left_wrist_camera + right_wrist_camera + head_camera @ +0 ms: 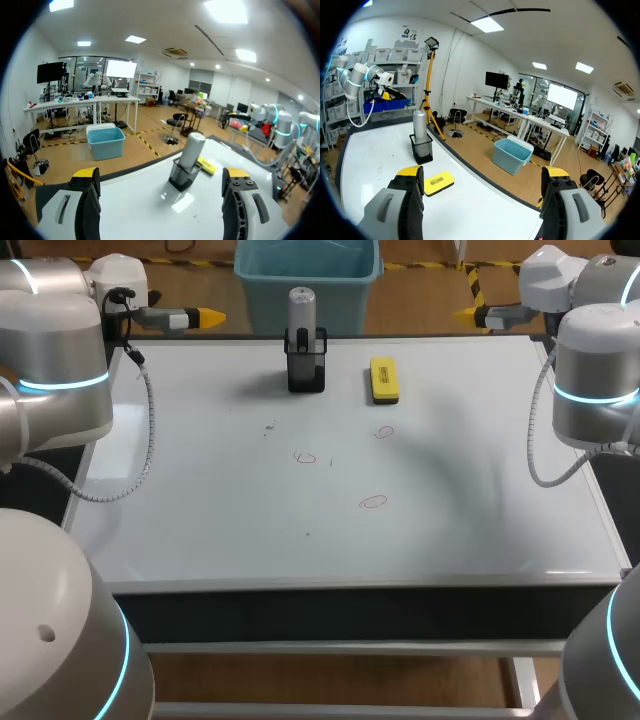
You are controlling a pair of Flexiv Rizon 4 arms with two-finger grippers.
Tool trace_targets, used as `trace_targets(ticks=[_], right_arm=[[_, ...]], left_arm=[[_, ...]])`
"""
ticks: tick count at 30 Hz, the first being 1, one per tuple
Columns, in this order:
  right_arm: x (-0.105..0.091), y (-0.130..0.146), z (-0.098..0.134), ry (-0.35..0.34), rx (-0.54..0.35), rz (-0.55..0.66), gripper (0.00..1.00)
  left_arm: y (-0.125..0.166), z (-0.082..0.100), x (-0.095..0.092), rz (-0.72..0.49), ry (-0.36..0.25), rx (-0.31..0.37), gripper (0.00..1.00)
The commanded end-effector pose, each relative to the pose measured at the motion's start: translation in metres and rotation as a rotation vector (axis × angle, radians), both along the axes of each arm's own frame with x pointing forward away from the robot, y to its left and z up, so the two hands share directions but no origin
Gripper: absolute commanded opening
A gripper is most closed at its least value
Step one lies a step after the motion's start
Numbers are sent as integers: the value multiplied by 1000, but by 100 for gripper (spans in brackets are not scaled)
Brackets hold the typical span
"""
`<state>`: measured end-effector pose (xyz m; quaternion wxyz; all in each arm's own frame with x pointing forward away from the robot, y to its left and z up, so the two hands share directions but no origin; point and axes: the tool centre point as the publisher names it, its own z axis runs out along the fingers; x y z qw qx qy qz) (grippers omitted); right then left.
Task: Pick up the inspection probe, press it on each red-marked spot on the whiteboard one by one, put down the probe, pick up the eraser, and wipe off all the red marks.
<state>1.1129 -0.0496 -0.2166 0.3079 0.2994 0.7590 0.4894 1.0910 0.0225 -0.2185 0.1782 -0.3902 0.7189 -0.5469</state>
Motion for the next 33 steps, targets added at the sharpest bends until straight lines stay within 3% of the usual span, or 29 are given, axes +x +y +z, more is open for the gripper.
trace_targets(ticks=[1,26,33], right_arm=[[0,0,0,1,0,0,100],[0,0,0,1,0,0,100],[0,0,0,1,0,0,100]], left_arm=[[0,0,0,-1,0,-2,100],[0,0,0,-1,0,-2,100],[-17,-2,9,-92,-9,23,100]])
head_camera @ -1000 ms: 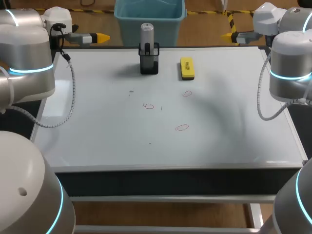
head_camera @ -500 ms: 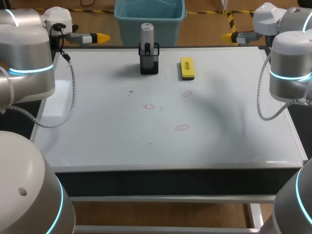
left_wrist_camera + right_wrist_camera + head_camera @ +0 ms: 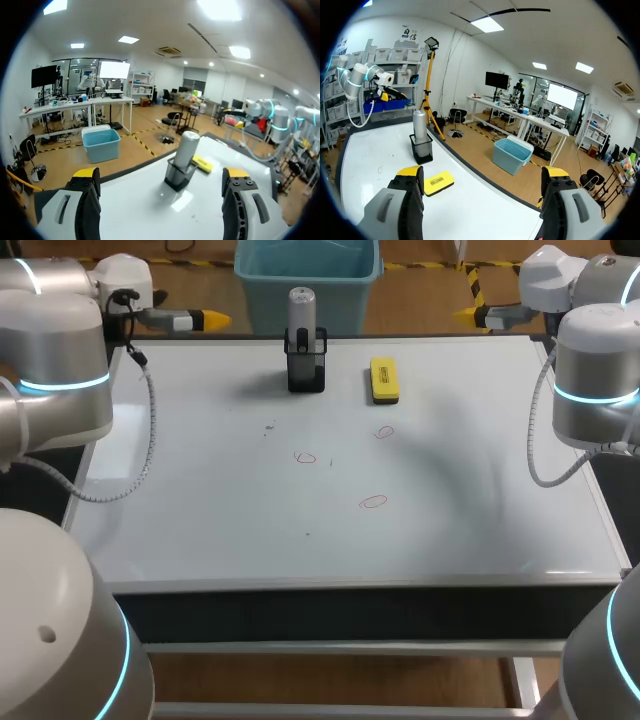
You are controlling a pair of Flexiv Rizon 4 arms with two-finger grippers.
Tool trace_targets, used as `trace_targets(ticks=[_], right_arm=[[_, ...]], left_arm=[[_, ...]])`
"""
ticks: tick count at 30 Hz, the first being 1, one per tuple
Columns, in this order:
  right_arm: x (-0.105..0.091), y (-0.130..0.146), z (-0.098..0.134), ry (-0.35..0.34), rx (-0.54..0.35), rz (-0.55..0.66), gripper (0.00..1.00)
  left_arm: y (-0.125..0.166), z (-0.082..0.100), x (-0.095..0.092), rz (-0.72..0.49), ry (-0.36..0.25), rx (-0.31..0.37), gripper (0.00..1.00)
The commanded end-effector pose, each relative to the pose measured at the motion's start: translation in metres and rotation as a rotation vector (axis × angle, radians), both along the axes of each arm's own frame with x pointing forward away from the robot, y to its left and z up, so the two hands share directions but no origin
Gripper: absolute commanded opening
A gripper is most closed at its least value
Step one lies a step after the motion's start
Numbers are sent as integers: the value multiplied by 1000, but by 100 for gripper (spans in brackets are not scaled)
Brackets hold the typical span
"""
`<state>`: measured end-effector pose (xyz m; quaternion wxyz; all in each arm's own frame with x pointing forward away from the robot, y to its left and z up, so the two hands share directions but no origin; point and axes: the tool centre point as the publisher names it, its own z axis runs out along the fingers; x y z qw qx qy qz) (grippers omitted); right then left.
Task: Pick up the inspection probe, press it on each red-marked spot on the whiteboard one by one, put down the probe, pick up the eraser, and wipe off all the red marks.
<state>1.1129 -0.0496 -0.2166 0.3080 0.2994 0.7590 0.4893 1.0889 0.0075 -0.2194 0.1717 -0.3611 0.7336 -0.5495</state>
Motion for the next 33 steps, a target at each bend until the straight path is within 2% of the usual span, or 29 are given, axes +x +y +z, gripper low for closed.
trace_targets(ticks=[1,7,18,24,33], right_arm=[[0,0,0,1,0,1,100],[0,0,0,1,0,1,100],[0,0,0,1,0,1,100],[0,0,0,1,0,1,100],[0,0,0,1,0,1,100]], left_arm=[[-5,-2,12,-41,11,9,100],[-19,-5,19,-180,-21,15,100],[-65,-10,30,-413,-89,-11,100],[-87,-14,33,-476,-114,-42,100],[-113,-24,41,-579,-198,-97,100]])
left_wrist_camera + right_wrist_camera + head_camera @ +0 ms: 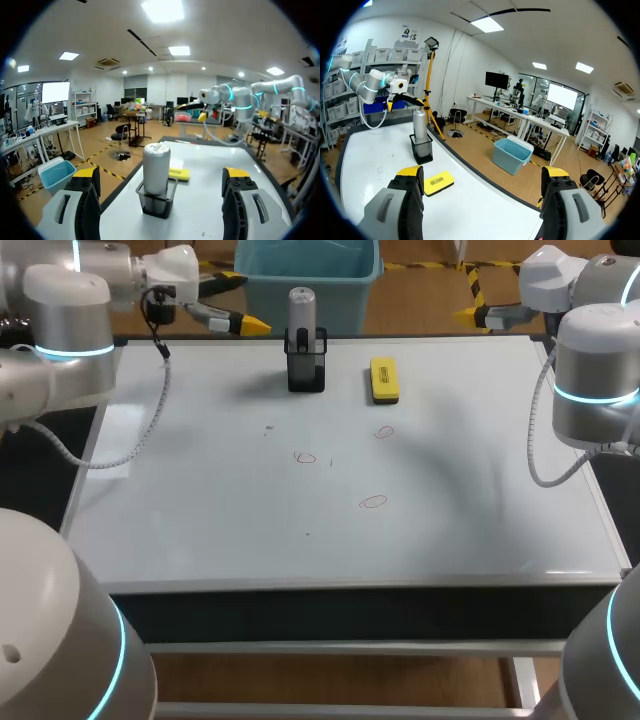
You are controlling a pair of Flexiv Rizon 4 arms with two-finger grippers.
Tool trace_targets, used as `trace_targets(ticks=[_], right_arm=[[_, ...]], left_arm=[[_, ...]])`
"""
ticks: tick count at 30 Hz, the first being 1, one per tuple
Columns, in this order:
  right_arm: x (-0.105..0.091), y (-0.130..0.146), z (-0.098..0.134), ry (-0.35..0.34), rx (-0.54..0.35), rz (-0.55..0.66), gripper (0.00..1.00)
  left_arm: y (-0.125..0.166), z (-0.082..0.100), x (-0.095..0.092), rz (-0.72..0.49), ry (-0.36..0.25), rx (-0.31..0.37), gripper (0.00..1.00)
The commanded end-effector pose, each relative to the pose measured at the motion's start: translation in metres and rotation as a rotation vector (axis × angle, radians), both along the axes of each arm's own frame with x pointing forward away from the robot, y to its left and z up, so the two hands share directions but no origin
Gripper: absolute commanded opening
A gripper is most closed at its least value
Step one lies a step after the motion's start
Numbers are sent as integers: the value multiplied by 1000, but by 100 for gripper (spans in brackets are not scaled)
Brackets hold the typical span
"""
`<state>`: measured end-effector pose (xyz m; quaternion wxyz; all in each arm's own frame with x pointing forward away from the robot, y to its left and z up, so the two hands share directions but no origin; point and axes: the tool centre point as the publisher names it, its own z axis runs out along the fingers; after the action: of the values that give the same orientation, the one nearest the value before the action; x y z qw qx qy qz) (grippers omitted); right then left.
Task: Pick up the inspection probe, press it on each red-marked spot on the whiteboard one by one, put down the probe, pick up the eraser, and wipe off all the red marks.
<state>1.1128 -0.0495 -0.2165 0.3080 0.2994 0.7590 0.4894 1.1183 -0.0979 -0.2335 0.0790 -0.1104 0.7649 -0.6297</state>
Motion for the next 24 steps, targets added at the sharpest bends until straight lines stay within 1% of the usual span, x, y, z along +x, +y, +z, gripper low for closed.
trace_targets(ticks=[1,6,16,20,24], right_arm=[[0,0,0,1,0,1,100],[0,0,0,1,0,1,100],[0,0,0,1,0,1,100],[0,0,0,1,0,1,100],[0,0,0,1,0,1,100]], left_arm=[[-10,-11,13,-58,-2,-26,100],[-19,-16,19,-81,-12,-48,100],[-38,-22,33,-134,-46,-114,100],[-46,-27,36,-149,-45,-155,100],[-55,-32,38,-162,-39,-179,100]])
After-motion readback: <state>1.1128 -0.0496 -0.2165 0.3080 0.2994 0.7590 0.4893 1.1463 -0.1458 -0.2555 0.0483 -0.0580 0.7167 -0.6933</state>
